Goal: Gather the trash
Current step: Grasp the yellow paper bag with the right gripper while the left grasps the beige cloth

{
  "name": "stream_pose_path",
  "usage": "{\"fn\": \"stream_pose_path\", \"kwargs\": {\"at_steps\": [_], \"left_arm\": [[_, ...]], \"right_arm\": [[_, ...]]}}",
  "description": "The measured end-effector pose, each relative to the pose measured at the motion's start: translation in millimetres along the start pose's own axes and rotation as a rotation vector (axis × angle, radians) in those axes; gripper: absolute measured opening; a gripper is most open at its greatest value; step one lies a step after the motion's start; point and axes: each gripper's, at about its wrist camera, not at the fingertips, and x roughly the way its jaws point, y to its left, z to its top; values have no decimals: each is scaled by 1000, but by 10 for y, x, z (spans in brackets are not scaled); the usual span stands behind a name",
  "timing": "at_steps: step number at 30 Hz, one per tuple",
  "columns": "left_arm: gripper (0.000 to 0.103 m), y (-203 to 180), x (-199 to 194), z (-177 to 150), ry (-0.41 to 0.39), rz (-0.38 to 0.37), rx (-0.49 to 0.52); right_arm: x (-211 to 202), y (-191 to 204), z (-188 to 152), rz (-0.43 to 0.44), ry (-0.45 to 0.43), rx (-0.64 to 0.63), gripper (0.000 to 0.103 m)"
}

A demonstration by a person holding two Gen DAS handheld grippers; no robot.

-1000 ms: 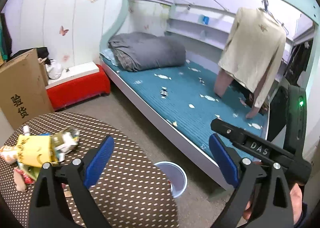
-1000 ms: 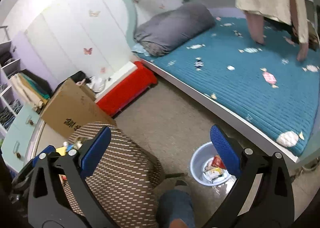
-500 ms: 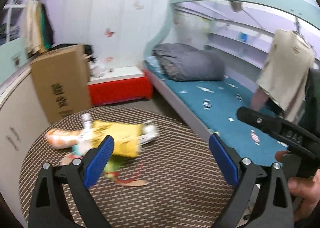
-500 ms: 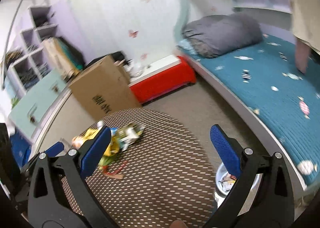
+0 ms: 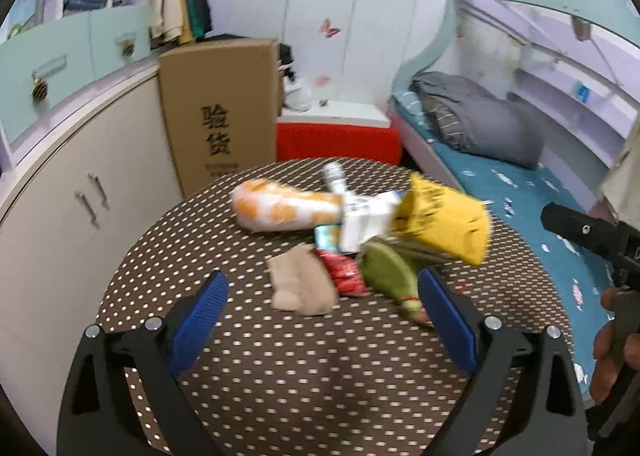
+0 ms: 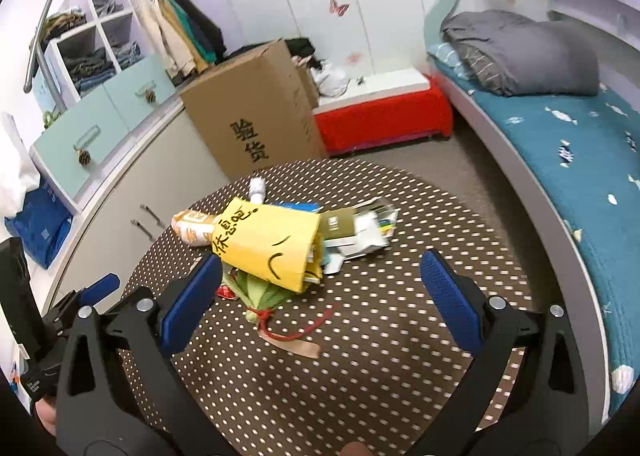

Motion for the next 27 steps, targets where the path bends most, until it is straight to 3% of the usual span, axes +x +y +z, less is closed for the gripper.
{"fn": "stream_pose_path", "kwargs": {"at_steps": [8, 14, 20, 22, 23, 24, 27], "left_arm": [[93, 240, 440, -75, 73, 43, -27], [93, 243, 732, -117, 123, 48, -23], [92, 211, 948, -124, 154, 30, -19], [80, 216, 968, -116, 153, -4, -30], [67, 216, 961, -108, 149, -18, -31], [51, 200, 956, -105, 151, -31, -25], [33, 167, 935, -126, 163, -65, -15]], "right_arm": [[417, 259, 85, 26, 62, 7, 97], [700, 429, 179, -10, 98, 43, 97], [982, 496, 135, -127, 174, 23, 97], [1029, 448, 85, -138, 191, 27, 97], [1006, 410, 65, -120, 180, 42, 97], [962, 365, 44, -92, 160, 61, 90], [830, 288, 2, -38, 133, 81, 90]]}}
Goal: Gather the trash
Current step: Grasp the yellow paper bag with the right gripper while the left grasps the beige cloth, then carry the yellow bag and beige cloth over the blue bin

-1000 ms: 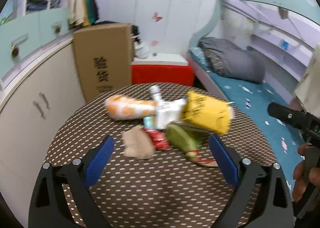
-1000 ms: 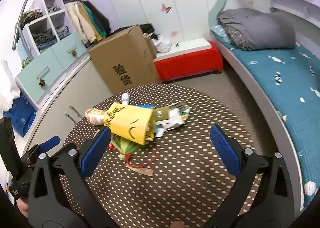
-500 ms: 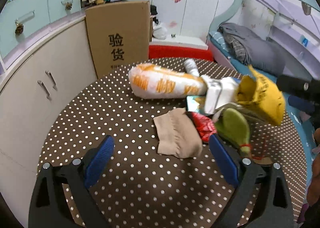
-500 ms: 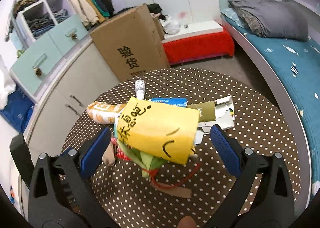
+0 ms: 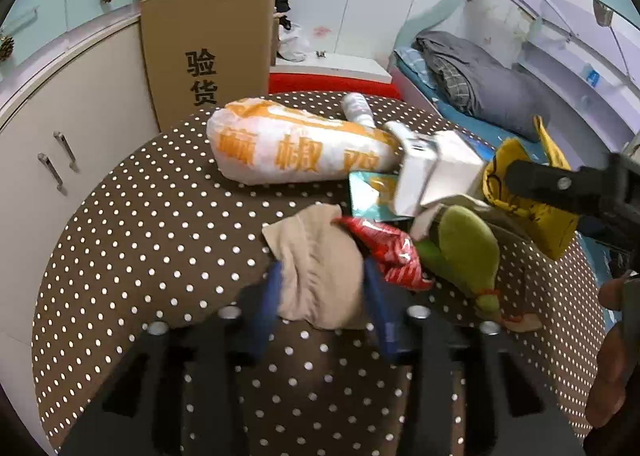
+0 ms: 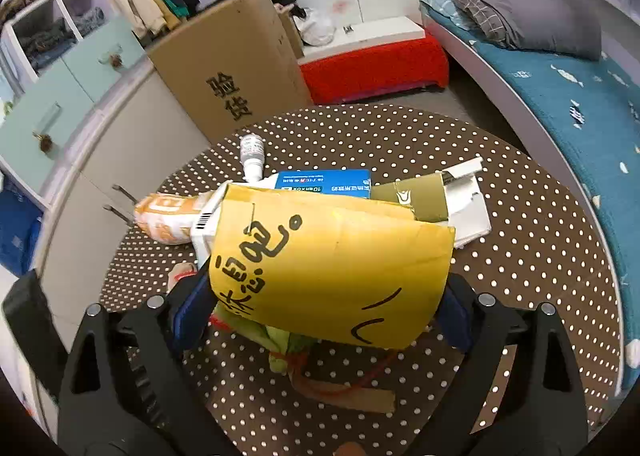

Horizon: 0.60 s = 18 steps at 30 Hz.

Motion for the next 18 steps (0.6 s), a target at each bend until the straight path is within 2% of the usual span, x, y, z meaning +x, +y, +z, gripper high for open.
{"fn": "stream_pose_path", "kwargs": {"at_steps": [5, 10, 14, 16, 18], "left_arm": [[30, 36, -94, -106, -2, -15, -28], [29, 71, -232, -232, -8, -25, -54], [27, 29, -356, -318, -19, -35, -56], [21, -21, -428, -335, -27, -43, -52], [19, -72, -497, -364, -34, -47, -44]], "right_arm": [[-269, -251, -190, 87, -11, 42, 89], [-501, -473, -365, 138, -22, 76, 89], [-667, -553, -422, 149, -45, 69, 89], [-731, -597, -439, 143, -56, 66, 89], [-789, -652, -459, 140, -66, 74, 89]]}}
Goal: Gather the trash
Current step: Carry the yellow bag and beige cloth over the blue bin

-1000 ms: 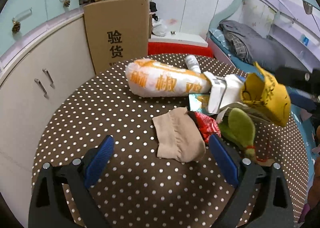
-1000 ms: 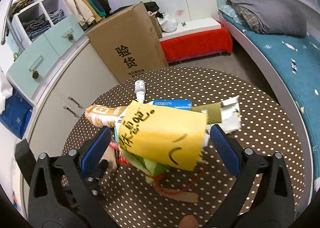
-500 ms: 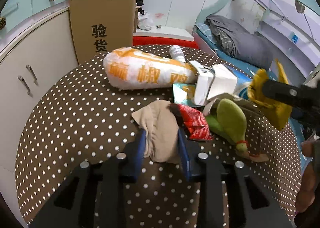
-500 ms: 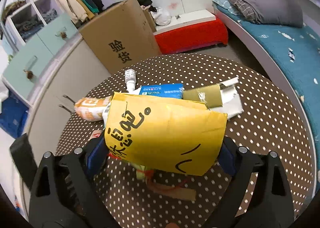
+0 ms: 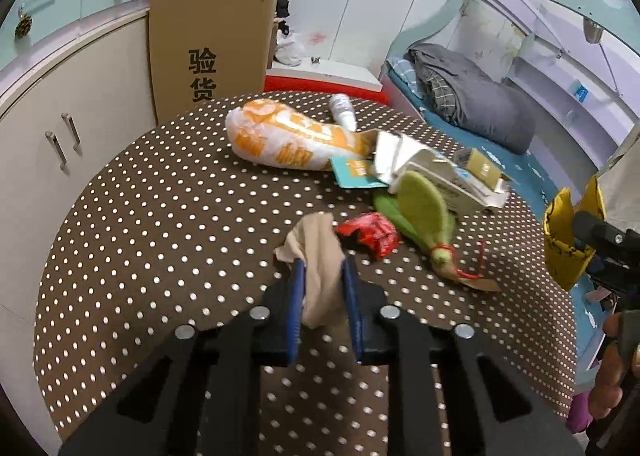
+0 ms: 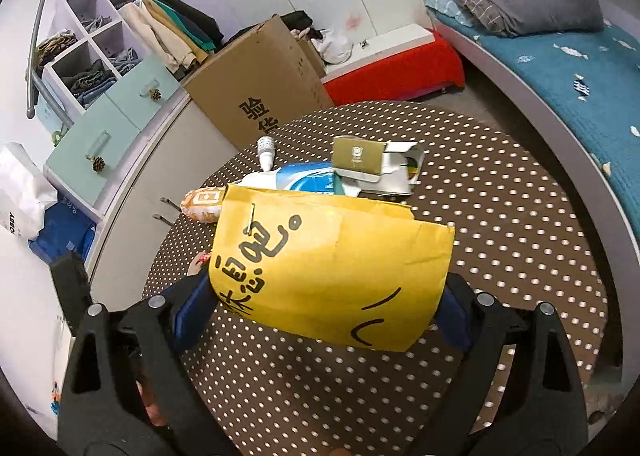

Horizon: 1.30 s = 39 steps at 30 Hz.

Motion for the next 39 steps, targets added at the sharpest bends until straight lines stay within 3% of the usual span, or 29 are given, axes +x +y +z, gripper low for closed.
{"fn": "stream_pose_path", "kwargs": {"at_steps": [7, 8, 9, 11, 13, 14, 15, 24, 31, 39], "left_arm": [[22, -87, -14, -148, 34, 32, 36], [29, -95, 6, -158, 39, 45, 39], [46, -94, 36, -151, 41, 59, 40], [52, -99, 92, -151, 44, 82, 54], [51, -97, 169, -137, 49, 94, 69], [42, -107, 187, -125, 51, 98, 77], [24, -123, 192, -117, 52, 93, 82], [23, -274, -261, -152, -9, -10, 42], [23, -836, -582, 21, -96, -107, 109], [23, -1667, -454, 284, -102, -255, 196]], "right_arm": [[-179, -227, -27, -7, -20, 38, 89], [-191, -243, -39, -8, -20, 41, 89], [-212, -269, -48, -7, -22, 47, 89], [-243, -295, -60, -6, -26, 52, 89], [-273, -311, -65, -8, -32, 58, 89], [-289, -321, -65, -8, -35, 61, 89], [-314, -331, -61, -10, -41, 63, 89], [-635, -551, 17, -38, -116, 86, 89], [-956, -798, 129, -68, -197, 115, 89], [-1361, -1294, 198, -138, -279, 186, 89]]}}
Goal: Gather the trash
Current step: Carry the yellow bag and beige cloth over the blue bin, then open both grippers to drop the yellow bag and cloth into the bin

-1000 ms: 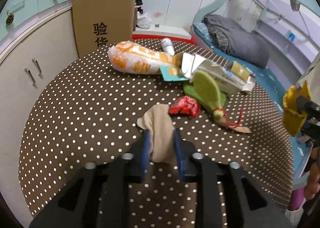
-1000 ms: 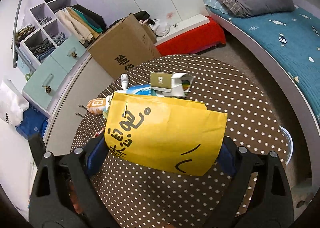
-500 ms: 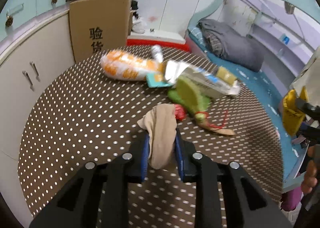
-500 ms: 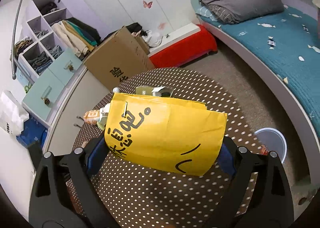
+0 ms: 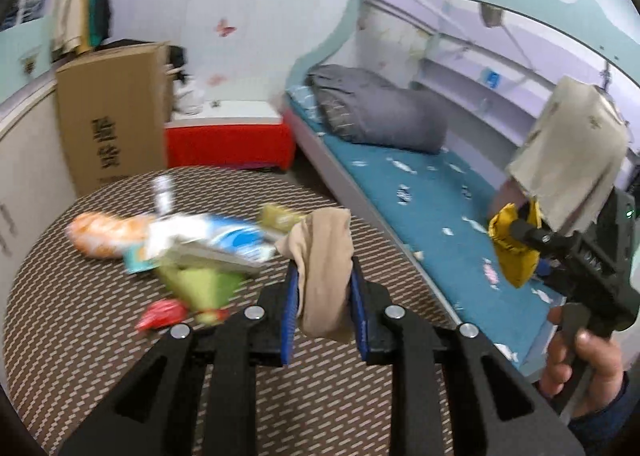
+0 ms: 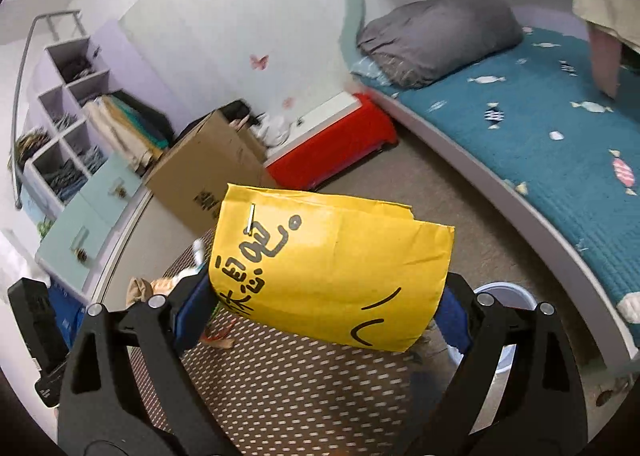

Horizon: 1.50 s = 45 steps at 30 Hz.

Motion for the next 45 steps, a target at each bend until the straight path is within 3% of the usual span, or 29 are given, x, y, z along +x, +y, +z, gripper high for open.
{"fn": "stream_pose_path", "kwargs": {"at_steps": [8, 18, 25, 30, 40, 43, 45], "left_arm": [[23, -690, 510, 152, 38, -110, 68], [23, -1227, 1070, 81, 134, -162, 138], [23, -1505, 1471, 25, 205, -179, 191], [23, -1679, 1736, -49, 258, -194, 215], [23, -2218, 2330, -251, 385, -251, 285], [34, -2319, 2528, -320, 446, -246, 303], [89, -2324, 2641, -342, 468, -223, 296]], "right_arm": [[63, -840, 95, -143, 16, 135, 89], [1047, -1891, -301, -281, 231, 325, 90], [1508, -2452, -618, -300, 348, 405, 96], [1367, -2568, -592, -288, 287, 447, 97], [491, -2497, -246, -287, 62, 449, 97], [268, -2460, -161, -275, 12, 444, 97], [165, -2446, -137, -275, -10, 444, 97]]}}
